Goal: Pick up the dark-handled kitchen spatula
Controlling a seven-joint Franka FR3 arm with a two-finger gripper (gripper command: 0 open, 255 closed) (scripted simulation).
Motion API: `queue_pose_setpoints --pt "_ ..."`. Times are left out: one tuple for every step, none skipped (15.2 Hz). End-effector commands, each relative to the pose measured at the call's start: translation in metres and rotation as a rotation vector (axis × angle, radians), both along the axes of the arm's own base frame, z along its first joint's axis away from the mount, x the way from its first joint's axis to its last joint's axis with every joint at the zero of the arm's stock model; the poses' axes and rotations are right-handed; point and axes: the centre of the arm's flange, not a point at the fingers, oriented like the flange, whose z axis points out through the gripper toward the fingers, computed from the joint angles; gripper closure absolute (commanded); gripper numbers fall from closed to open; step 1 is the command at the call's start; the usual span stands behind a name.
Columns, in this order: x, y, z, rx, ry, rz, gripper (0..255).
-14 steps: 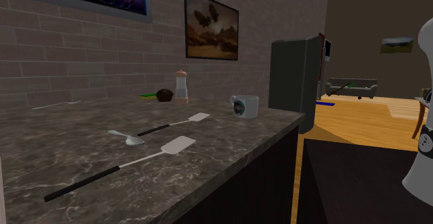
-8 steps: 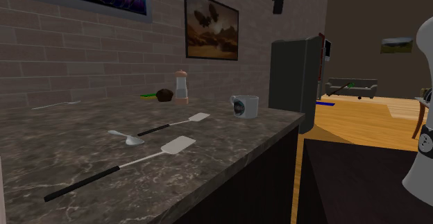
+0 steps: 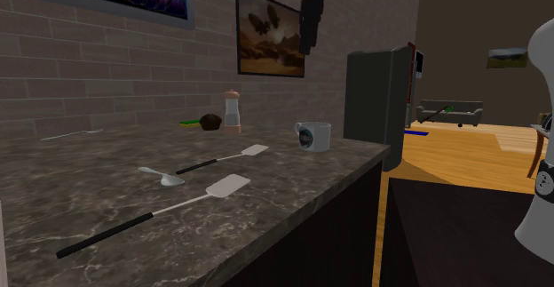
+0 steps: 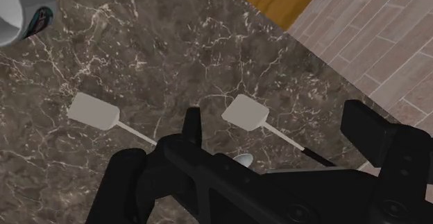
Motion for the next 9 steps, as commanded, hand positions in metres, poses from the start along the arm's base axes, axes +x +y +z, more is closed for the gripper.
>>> queue_pose_setpoints --pt "0.018 0.007 -0.015 -0.002 -0.001 0.074 0" --pt "0.028 0.01 -0.024 -0.003 -0.001 0.11 0" --pt "0.037 0.015 -0.032 -0.003 -0.001 0.145 0" --pt "0.047 0.019 -0.04 -0.004 -0.001 0.18 0" --pt "0.056 0.024 -0.049 -0.005 -0.001 0.216 0" --pt "0.065 0.029 -0.057 -0.006 -0.001 0.251 0" --pt "0.073 0.035 -0.066 -0.006 0.0 0.286 0" --pt "0.082 0.041 -0.074 -0.007 0.0 0.322 0" --pt "0.09 0.047 -0.082 -0.008 0.0 0.357 0"
